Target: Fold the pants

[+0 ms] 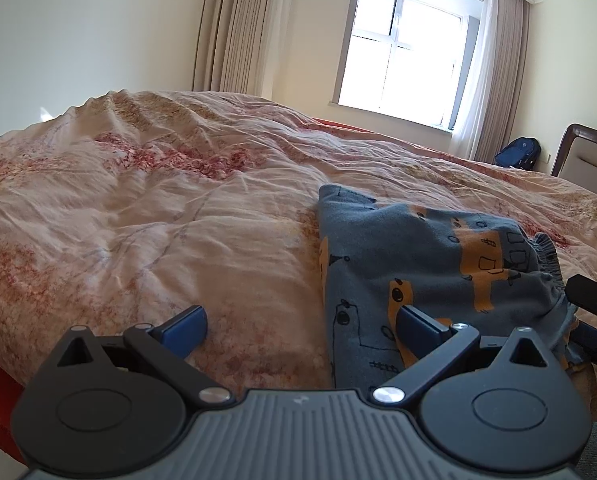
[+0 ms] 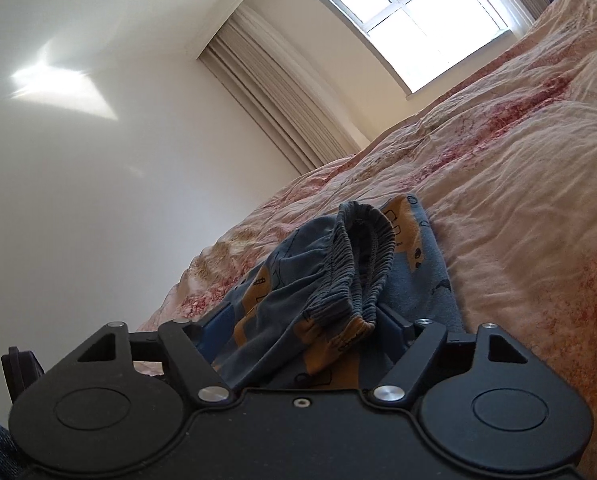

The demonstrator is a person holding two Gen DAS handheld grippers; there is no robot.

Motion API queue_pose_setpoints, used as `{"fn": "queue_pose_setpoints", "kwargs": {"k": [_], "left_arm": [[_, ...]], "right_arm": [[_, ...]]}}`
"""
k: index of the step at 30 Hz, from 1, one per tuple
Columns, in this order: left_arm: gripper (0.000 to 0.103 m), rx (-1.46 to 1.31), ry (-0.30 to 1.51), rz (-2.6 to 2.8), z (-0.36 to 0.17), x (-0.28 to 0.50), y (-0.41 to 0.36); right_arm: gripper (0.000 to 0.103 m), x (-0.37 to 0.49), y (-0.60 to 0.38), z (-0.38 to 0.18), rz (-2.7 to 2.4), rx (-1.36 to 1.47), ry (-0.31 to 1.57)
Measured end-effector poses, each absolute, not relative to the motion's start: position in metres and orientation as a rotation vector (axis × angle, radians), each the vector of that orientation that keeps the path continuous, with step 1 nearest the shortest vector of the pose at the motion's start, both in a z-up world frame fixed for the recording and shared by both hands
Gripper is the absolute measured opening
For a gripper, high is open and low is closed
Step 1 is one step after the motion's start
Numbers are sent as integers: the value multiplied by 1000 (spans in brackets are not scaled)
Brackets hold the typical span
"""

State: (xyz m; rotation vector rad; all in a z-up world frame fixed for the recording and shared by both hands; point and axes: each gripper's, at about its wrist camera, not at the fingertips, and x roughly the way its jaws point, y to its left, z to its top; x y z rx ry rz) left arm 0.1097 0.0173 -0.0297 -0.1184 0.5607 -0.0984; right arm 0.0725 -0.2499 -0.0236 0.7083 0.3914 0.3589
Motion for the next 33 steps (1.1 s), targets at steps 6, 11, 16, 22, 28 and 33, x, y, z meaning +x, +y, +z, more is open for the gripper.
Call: {"fn": "queue_pose_setpoints", "kwargs": {"k": [6, 11, 16, 22, 28, 33], "left_arm": [[103, -125, 557, -90, -26, 110, 16], [103, -96, 509, -93, -14, 107, 12], [103, -75, 511, -116, -13, 109, 4], [102, -67, 583, -100, -26, 113, 1], [103, -65, 582, -103, -15, 117, 1], [103, -66, 533, -159, 1, 136, -9]], "right_arm": [[27, 66, -264, -30, 308, 758, 377], [22, 51, -267, -14, 333, 669, 283], [23, 45, -277, -16, 280, 656, 307], [33, 47, -276, -29, 237, 645, 370], [83, 45, -273, -20, 226, 579, 338], [102, 59, -268, 1, 179, 419, 275]]}}
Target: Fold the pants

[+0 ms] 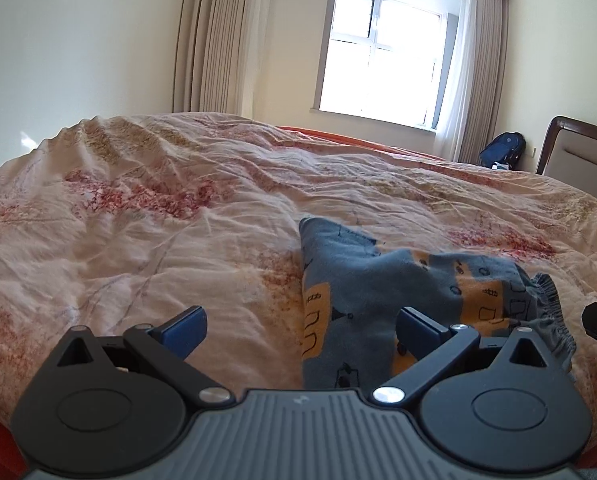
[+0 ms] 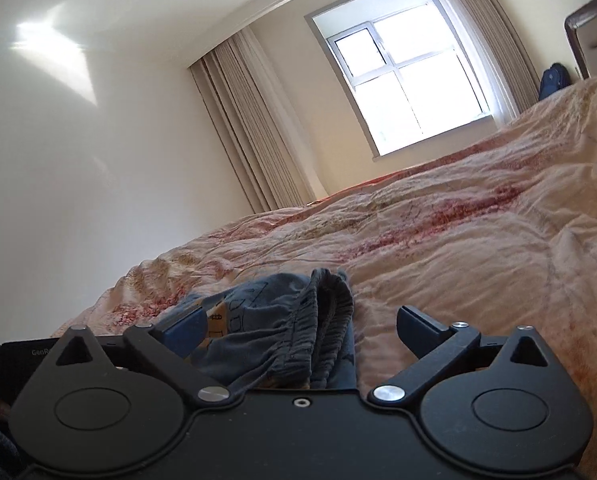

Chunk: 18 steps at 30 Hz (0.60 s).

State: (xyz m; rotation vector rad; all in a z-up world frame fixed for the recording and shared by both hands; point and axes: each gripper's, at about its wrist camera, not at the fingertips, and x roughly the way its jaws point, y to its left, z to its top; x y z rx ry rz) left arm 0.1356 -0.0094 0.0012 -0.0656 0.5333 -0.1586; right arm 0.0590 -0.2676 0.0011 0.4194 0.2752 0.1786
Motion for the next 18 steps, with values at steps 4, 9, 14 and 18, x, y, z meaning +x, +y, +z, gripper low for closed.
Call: {"fn": "queue_pose_setpoints", "kwargs": {"k": [4, 9, 14, 18], "left_arm": [[103, -11, 516, -214, 4, 162, -31], [103, 45, 517, -180, -1, 193, -47], [103, 6, 580, -138, -23, 219, -41], [103, -48, 587, -142, -34, 223, -35]], "right_arm": [[102, 95, -254, 9, 158, 290, 299], [102, 137, -233, 3, 140, 141, 317], [102, 155, -238, -13, -23, 91, 345], [102, 155, -261, -31, -73, 168, 365]]}}
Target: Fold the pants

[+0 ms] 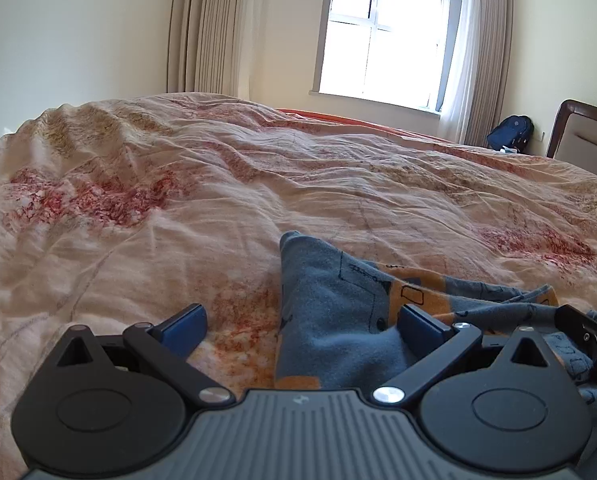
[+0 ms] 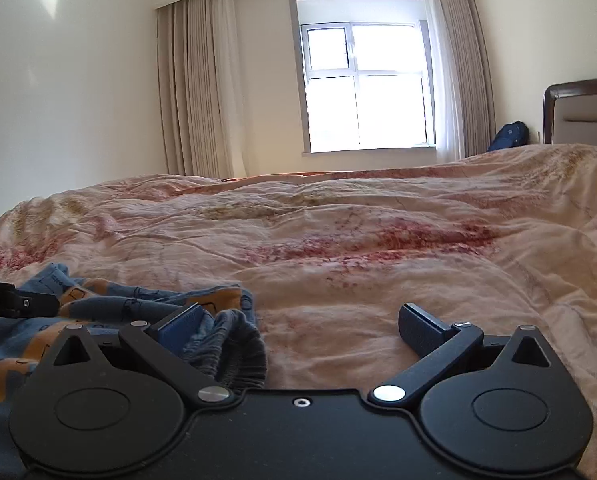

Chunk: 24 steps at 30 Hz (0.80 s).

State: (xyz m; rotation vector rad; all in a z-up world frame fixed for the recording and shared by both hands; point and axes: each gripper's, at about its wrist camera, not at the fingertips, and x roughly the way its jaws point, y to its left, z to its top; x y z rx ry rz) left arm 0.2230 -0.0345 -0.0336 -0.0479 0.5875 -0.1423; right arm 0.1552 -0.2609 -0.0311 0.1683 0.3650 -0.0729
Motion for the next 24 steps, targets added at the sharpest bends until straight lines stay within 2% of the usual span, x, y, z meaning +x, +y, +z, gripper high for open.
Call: {"fn": "queue_pose_setpoints", "kwargs": {"k": [11, 16, 24], "left_arm": [[103, -63, 564, -102, -16, 197, -34], [103, -102, 596, -107, -15, 172, -28], [102, -107, 583, -97, -29, 130, -23]], "right_arm": [[103, 126, -252, -14, -71, 187, 272], [103, 112, -232, -12, -41, 94, 314], [103, 69, -241, -29, -40, 134, 346]]}}
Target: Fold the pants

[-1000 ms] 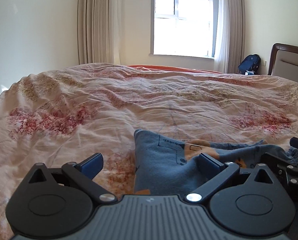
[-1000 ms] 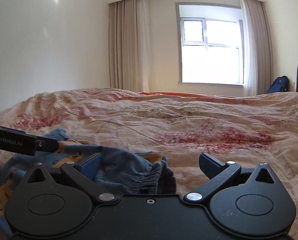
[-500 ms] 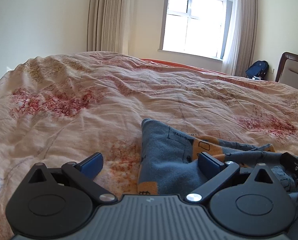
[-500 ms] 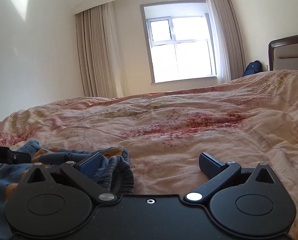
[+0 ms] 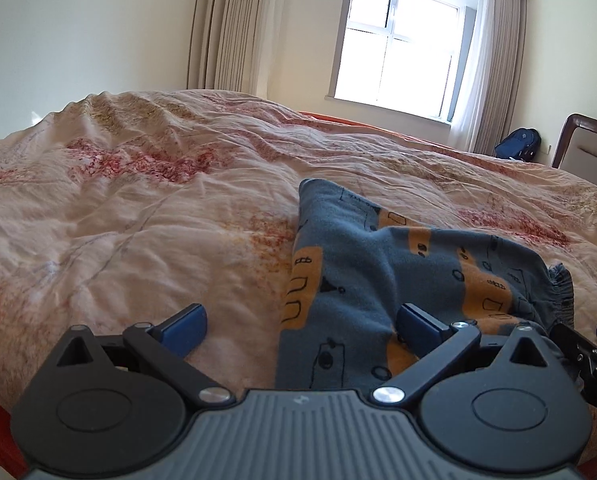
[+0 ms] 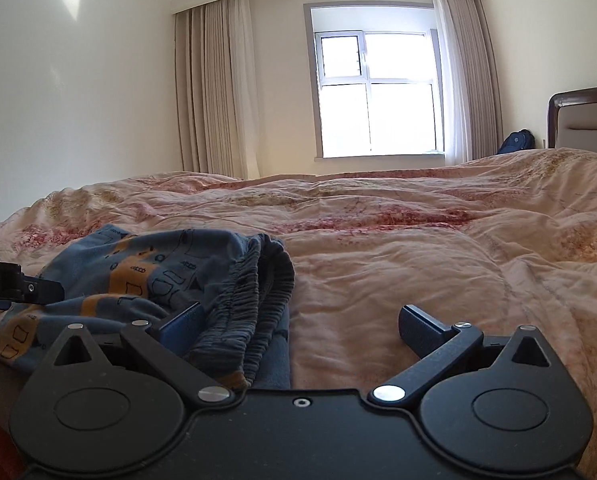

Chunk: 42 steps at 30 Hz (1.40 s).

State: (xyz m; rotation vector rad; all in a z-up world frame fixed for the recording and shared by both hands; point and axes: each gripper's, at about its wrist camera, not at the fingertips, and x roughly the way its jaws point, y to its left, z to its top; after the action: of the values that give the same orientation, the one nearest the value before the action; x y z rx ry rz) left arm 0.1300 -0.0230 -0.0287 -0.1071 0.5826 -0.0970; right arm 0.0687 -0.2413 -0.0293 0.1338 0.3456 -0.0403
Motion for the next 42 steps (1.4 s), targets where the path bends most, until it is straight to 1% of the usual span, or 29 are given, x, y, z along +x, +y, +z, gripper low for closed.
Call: {"fn": "queue_pose_setpoints", "kwargs": {"k": [17, 22, 25, 28, 32, 42], "left_arm": [[102, -162, 615, -120, -34, 95, -13], [103, -219, 666, -112, -24, 93, -7], [103, -213, 686, -105, -22, 98, -8], [103, -192, 689, -99, -27, 99, -11], [102, -180, 682, -103, -27, 97, -13], [102, -185, 683, -100, -27, 95, -12]], "right_arm": [[103, 41, -241, -35, -21, 132, 378], [103, 28, -249, -22, -24, 156, 273], [103, 43, -256, -12, -43, 152, 241], [103, 68, -259, -8, -50, 147, 268], [103, 91, -261, -21, -109, 128, 382], [103, 47, -266, -32, -107, 199, 340]]}}
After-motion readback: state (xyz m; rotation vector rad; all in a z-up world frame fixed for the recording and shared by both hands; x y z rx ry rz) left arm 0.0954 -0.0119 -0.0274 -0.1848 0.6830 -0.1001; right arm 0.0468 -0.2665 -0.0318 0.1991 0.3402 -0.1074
